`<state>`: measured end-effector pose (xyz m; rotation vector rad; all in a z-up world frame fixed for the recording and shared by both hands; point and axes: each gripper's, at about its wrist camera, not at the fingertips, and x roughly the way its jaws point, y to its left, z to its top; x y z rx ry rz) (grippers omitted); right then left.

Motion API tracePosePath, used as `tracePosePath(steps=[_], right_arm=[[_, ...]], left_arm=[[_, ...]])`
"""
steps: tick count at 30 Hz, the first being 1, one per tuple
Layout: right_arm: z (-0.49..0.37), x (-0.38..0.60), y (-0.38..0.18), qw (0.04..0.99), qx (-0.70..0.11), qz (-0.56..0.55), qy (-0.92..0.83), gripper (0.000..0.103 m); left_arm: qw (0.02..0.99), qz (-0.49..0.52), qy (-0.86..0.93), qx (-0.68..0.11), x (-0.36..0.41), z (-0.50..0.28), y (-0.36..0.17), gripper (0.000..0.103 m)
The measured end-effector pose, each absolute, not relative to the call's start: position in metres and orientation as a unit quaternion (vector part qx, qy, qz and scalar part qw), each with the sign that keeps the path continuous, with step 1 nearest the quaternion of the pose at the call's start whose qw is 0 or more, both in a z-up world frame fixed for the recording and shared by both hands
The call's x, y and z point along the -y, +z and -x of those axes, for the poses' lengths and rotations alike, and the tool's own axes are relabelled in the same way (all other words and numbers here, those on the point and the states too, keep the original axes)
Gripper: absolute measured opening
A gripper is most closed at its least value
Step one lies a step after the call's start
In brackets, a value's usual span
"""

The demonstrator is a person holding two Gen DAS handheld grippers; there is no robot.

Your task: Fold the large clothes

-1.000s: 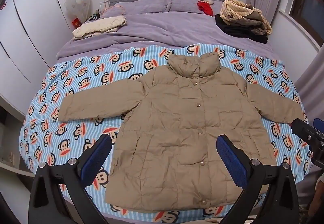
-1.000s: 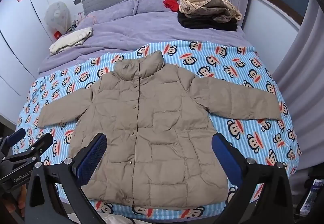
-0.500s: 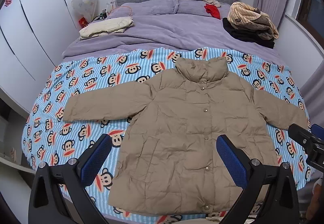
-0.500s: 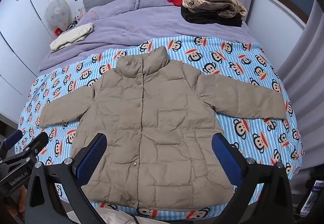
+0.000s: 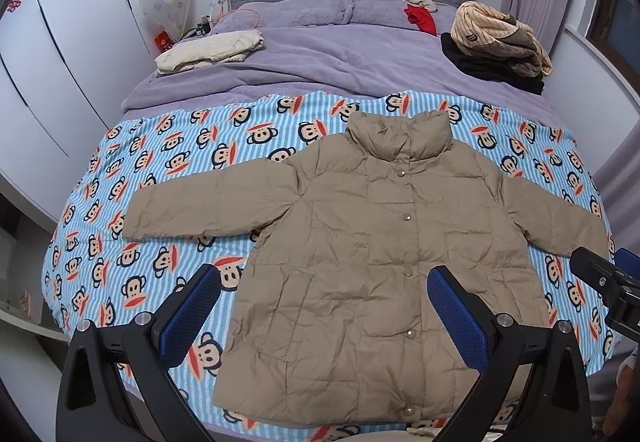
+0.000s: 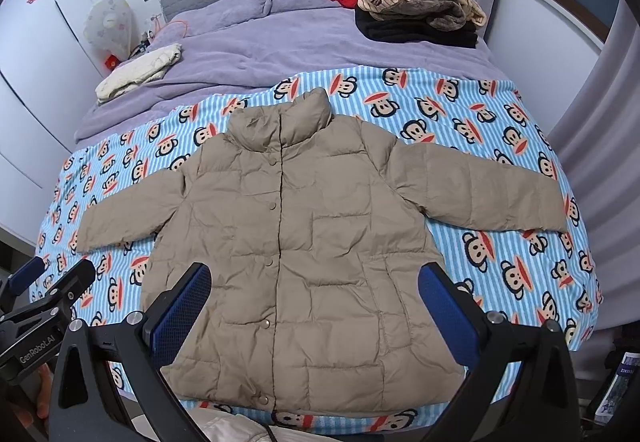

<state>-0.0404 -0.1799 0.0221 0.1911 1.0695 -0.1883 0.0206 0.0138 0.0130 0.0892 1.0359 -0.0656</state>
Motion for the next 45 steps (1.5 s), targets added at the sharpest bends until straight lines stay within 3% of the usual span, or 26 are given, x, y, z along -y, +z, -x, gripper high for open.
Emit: tracePosePath(steps=[45], right_arm=[[0.0399, 0.1814, 0.0212, 0.850, -0.511, -0.096, -0.089, 0.103]], left_arm=[[0.864, -0.041, -0.023, -0.501, -0.0214, -0.0139, 0.0087, 0.103]])
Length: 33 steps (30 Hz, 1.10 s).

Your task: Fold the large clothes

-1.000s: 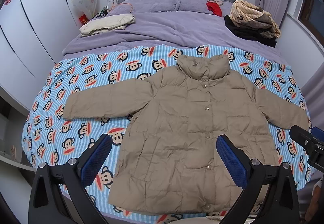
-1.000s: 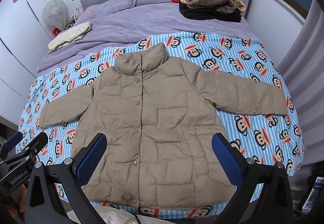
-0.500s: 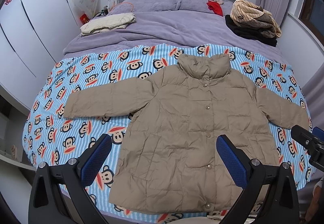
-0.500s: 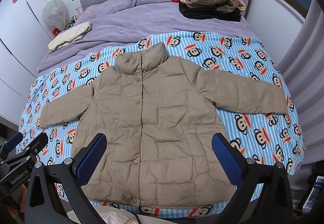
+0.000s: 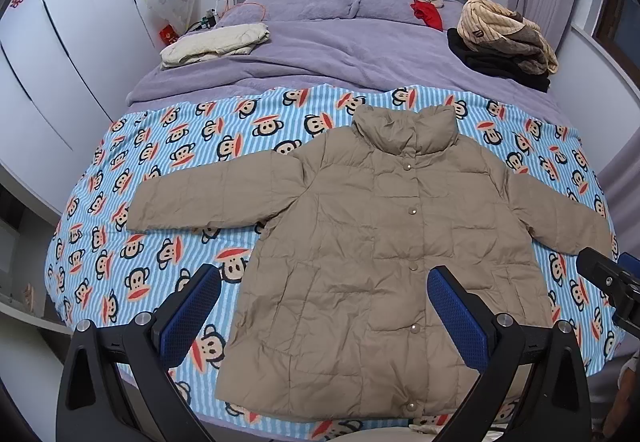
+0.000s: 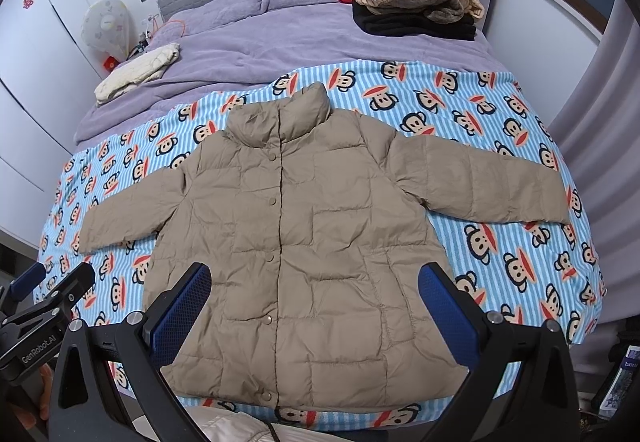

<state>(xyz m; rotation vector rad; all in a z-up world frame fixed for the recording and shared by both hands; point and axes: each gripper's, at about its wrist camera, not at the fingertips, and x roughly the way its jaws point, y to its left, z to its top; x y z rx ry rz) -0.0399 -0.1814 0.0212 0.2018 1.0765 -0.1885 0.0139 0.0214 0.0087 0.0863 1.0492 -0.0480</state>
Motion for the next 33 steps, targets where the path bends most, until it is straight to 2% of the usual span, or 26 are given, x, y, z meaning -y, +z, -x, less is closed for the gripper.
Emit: tracePosePath(steps=[33], right_arm=[[0.044, 0.178, 0.009, 0.843, -0.518, -0.117, -0.080, 0.103]], left_arm=[[0.859, -0.062, -0.008, -0.509, -0.008, -0.015, 0.012, 0.103]])
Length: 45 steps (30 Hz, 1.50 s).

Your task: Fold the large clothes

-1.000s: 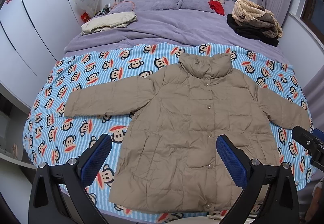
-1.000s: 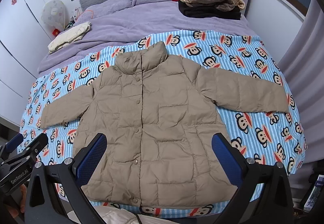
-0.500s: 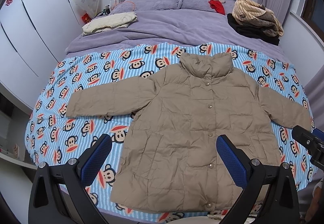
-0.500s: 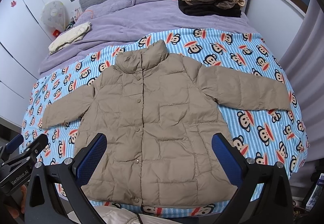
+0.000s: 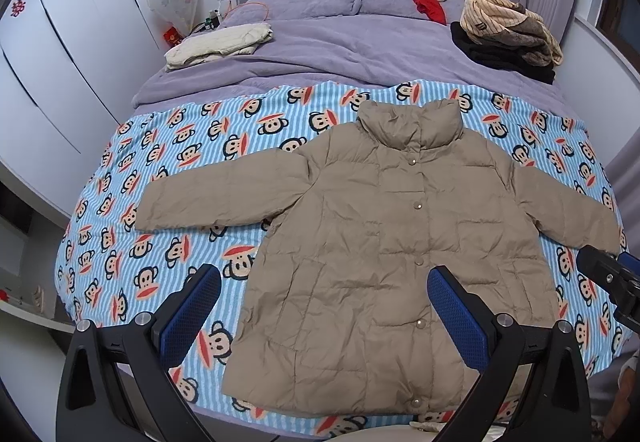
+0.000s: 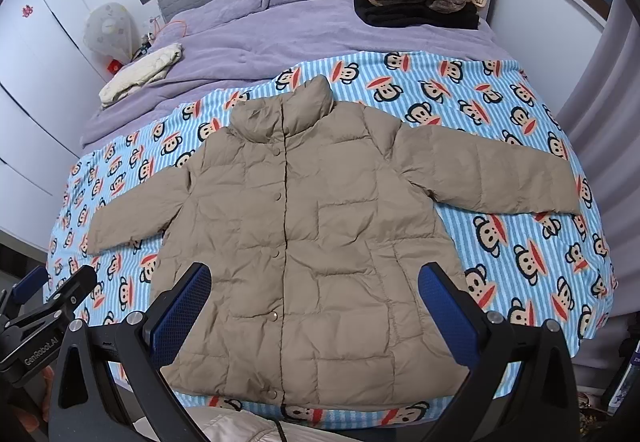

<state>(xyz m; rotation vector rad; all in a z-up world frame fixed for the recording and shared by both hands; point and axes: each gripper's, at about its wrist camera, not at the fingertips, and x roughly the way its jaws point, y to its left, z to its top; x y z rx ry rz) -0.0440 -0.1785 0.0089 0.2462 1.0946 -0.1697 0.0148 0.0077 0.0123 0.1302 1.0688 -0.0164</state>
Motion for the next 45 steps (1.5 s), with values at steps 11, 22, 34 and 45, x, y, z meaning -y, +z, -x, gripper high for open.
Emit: tracePosePath(steps=[11, 22, 34, 45], right_arm=[[0.039, 0.197, 0.007, 0.836, -0.529, -0.134, -0.063, 0.103], [0.035, 0.219, -0.005, 0.823, -0.552, -0.134, -0.031, 0.103], [0.009, 0.207, -0.039, 0.817, -0.562, -0.123, 0.039, 0.103], [-0.035, 0.087, -0.129, 0.743, -0.640, -0.193, 0.041, 0.103]], left_arm=[[0.852, -0.067, 0.004, -0.519, -0.001, -0.013, 0.010, 0.103], [0.838, -0.055, 0.027, -0.542, 0.006, 0.003, -0.001, 0.103], [0.832, 0.128, 0.043, -0.538, -0.114, -0.009, -0.042, 0.103], [0.804, 0.296, 0.001, -0.516, -0.320, -0.132, -0.186, 0.103]])
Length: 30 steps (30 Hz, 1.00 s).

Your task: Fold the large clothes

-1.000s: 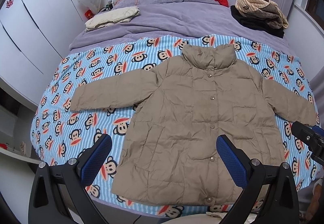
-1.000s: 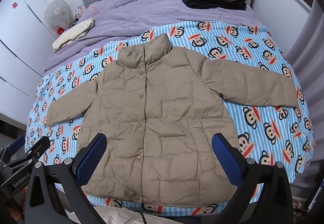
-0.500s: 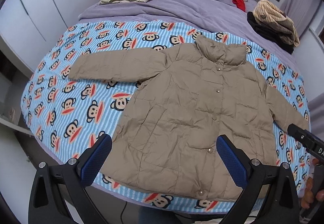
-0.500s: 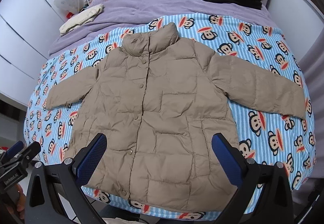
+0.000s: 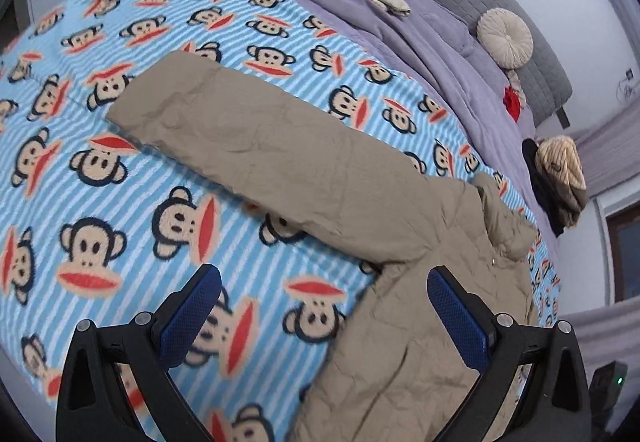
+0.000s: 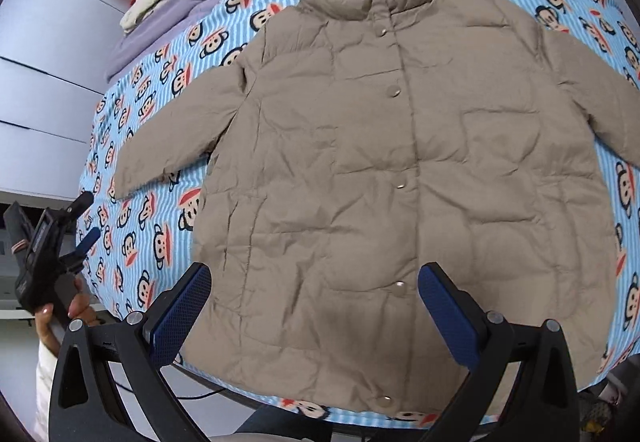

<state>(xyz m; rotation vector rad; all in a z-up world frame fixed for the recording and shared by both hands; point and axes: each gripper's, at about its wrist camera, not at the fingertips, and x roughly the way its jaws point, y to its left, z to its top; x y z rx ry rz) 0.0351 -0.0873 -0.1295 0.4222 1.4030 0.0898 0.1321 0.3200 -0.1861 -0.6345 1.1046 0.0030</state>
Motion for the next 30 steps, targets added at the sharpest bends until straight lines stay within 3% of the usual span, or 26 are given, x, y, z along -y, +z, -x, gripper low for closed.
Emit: tracePosePath(steps=[7, 12, 14, 15, 16, 17, 18, 22, 23, 25, 26, 27, 30], right_arm=[[-0.060, 0.023, -0.179, 0.729, -0.665, -0.153, 0.044, 0.103], [-0.088, 0.001, -0.198, 0.736, -0.660, -0.139, 0.053, 0.103], [-0.101, -0.008, -0.201, 0.747, -0.649, -0.134, 0.059, 0.103], [-0.109, -0.012, -0.202, 0.750, -0.646, -0.133, 0.060, 0.103], [-0.118, -0.016, -0.204, 0.753, -0.642, -0.133, 0.061, 0.103], [-0.128, -0.019, -0.206, 0.757, -0.637, -0.133, 0.062, 0.103], [-0.139, -0.024, -0.206, 0.763, -0.630, -0.133, 0.064, 0.103], [-0.172, -0.042, -0.204, 0.800, -0.586, -0.117, 0.061, 0.102], [-0.178, -0.045, -0.205, 0.809, -0.574, -0.114, 0.056, 0.097], [-0.191, -0.050, -0.212, 0.816, -0.562, -0.123, 0.057, 0.054], [-0.199, -0.052, -0.221, 0.809, -0.567, -0.140, 0.069, 0.017], [-0.207, -0.053, -0.232, 0.797, -0.575, -0.166, 0.080, 0.011], [-0.220, -0.063, -0.256, 0.786, -0.577, -0.197, 0.101, 0.011]], left_arm=[[0.764, 0.364, 0.014, -0.532, -0.388, -0.200, -0.298, 0.103], [0.788, 0.376, 0.025, -0.487, -0.407, -0.225, -0.297, 0.102], [0.793, 0.375, 0.034, -0.479, -0.411, -0.234, -0.295, 0.087], [0.793, 0.373, 0.028, -0.480, -0.411, -0.240, -0.296, 0.060], [0.793, 0.370, 0.014, -0.484, -0.410, -0.245, -0.297, 0.026], [0.794, 0.372, -0.007, -0.481, -0.411, -0.249, -0.299, 0.013], [0.796, 0.372, -0.017, -0.478, -0.409, -0.252, -0.298, 0.008], [0.836, 0.319, -0.033, -0.446, -0.395, -0.248, -0.257, 0.008], [0.842, 0.313, -0.045, -0.436, -0.392, -0.246, -0.243, 0.008], [0.854, 0.303, -0.070, -0.417, -0.383, -0.245, -0.215, 0.008], [0.860, 0.296, -0.084, -0.407, -0.377, -0.244, -0.200, 0.008], [0.866, 0.286, -0.097, -0.399, -0.370, -0.245, -0.186, 0.008], [0.877, 0.261, -0.140, -0.379, -0.342, -0.246, -0.148, 0.008]])
